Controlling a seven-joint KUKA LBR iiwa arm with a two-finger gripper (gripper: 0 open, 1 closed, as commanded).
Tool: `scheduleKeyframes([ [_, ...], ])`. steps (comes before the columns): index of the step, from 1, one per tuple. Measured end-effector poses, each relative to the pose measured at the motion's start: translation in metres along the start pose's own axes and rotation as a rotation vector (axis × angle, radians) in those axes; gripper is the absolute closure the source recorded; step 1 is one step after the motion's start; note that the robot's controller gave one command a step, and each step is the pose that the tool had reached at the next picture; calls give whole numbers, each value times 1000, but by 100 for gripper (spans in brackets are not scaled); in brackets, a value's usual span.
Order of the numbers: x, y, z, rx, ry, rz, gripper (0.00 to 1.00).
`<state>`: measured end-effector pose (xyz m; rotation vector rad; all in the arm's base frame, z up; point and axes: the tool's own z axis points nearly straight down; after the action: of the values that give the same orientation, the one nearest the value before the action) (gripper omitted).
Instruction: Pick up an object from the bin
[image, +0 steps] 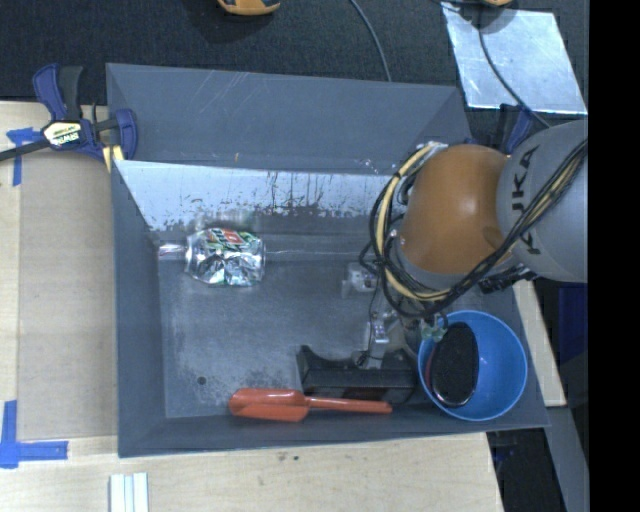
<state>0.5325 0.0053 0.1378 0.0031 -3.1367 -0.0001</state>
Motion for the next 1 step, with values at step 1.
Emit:
scheduleKeyframes([
  [1,-2,0,-4,0,-8,0,0],
])
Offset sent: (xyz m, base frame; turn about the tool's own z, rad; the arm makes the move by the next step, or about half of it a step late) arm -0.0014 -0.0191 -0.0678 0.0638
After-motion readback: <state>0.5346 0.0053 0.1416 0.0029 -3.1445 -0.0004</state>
